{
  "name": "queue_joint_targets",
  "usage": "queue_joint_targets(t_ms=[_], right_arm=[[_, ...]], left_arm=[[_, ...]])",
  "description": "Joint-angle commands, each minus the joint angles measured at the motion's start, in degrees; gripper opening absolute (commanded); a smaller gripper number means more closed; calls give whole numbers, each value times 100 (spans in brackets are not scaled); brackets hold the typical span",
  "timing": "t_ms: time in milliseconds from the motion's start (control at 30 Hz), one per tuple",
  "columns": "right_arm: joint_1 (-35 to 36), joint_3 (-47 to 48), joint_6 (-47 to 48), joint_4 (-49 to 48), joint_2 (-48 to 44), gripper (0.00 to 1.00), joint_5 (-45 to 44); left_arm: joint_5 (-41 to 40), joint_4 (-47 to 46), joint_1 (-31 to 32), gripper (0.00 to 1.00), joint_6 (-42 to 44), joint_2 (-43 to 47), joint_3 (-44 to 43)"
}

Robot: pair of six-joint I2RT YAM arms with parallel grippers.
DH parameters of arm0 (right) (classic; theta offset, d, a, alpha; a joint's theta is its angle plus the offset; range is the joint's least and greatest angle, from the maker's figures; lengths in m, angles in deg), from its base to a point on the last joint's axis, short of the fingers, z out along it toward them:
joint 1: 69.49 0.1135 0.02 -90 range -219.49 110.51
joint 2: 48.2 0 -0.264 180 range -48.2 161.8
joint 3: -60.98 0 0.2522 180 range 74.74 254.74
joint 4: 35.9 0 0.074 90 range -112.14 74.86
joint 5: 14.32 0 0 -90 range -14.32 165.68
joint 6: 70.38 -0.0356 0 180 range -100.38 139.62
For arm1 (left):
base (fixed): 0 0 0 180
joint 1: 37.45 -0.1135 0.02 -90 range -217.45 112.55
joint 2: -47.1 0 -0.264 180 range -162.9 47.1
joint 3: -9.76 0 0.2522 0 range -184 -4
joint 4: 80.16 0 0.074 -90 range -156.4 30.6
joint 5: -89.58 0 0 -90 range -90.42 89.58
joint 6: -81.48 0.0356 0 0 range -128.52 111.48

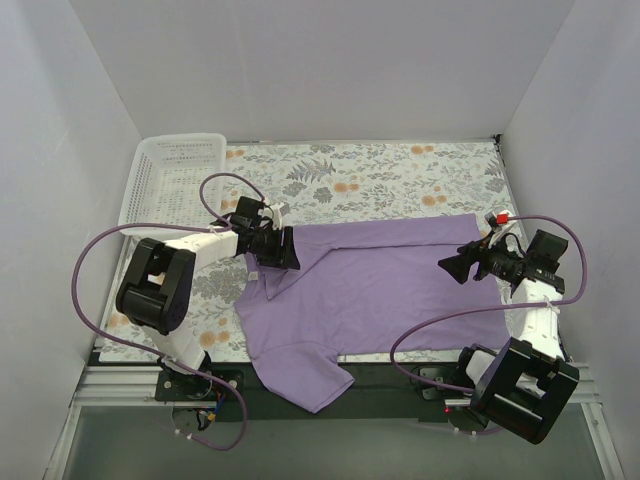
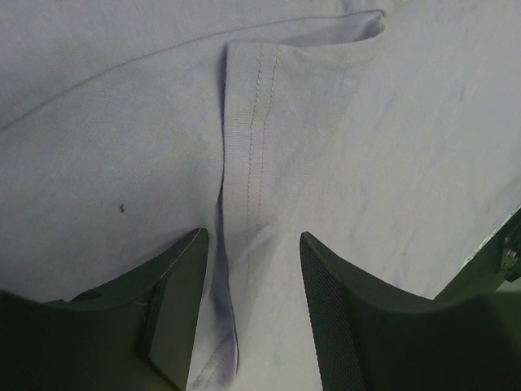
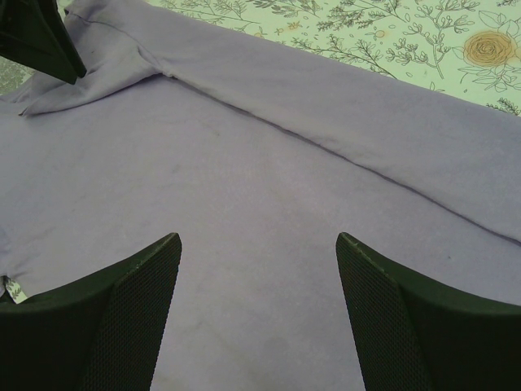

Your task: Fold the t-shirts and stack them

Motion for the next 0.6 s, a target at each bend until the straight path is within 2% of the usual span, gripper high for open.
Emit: queue_joint_targets(t_ms=[0,133,433,567], right_arm=[[6,-31,16,42,-20,84,100],[6,-31,16,43,-20,83,91],[6,-22,16,51,-11,84,91],[6,-22,8,43,-11,84,100]], left_arm=[[6,21,34,47,58,-9,-119],[41,47,34,45,67,-44,-137],[146,47,52,30,102,9,-137],[181,47,51,16,111,9,-146]])
